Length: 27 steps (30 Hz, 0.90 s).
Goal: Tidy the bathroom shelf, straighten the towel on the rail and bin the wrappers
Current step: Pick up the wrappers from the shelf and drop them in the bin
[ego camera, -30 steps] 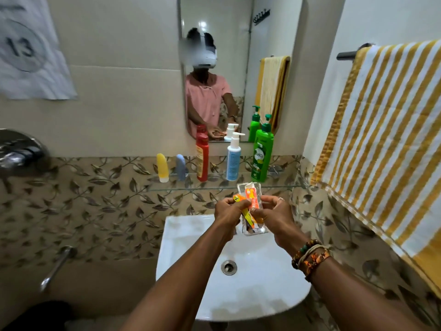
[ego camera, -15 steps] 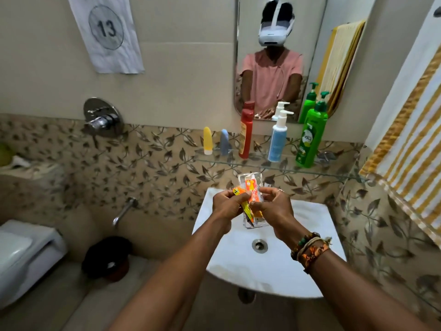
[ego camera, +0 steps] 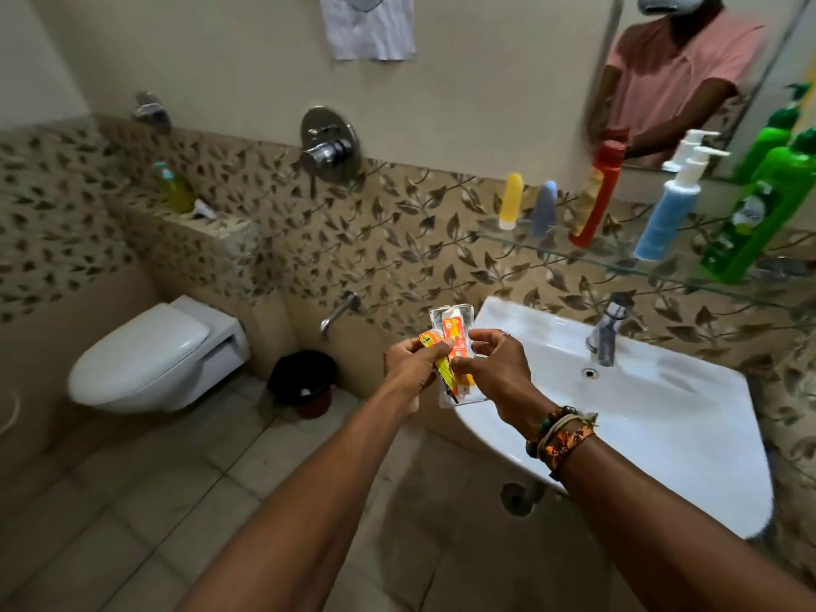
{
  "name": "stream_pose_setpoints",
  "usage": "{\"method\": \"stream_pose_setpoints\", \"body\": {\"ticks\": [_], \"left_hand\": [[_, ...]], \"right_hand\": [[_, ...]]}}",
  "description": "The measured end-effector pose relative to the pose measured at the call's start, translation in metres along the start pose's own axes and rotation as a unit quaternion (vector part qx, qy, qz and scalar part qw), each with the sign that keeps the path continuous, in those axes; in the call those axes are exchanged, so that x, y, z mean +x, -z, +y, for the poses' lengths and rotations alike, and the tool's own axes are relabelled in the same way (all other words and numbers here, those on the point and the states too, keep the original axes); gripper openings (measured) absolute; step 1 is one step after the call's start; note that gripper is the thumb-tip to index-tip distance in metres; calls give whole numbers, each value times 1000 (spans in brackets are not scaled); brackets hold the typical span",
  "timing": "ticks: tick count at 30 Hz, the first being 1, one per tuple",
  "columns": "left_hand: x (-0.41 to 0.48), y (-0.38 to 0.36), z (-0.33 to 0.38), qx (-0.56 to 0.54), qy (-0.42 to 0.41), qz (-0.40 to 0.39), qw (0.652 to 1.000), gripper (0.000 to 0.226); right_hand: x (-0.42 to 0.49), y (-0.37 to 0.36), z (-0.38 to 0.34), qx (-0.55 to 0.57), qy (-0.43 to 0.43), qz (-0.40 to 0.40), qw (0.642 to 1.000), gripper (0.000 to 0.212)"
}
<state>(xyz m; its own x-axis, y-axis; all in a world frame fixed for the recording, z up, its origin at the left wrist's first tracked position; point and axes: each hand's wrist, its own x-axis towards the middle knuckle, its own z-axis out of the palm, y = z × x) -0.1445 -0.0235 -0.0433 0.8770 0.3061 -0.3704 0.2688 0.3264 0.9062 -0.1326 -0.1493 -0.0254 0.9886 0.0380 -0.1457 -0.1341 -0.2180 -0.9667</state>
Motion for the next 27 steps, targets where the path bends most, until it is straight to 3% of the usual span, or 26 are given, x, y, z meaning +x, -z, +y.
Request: {"method": "stream_pose_setpoints", "body": {"ticks": [2, 13, 27], "left_hand": [[4, 29, 4, -5, 0, 21, 1000, 23], [28, 190, 56, -27, 13, 75, 997, 16], [62, 311, 106, -41, 26, 90, 995, 9]], "right_hand": [[-2, -28, -6, -12, 8, -21, 1000, 49], [-8, -193, -42, 16, -7, -135, 991, 49], [0, -323, -75, 16, -2, -169, 986, 48]]}}
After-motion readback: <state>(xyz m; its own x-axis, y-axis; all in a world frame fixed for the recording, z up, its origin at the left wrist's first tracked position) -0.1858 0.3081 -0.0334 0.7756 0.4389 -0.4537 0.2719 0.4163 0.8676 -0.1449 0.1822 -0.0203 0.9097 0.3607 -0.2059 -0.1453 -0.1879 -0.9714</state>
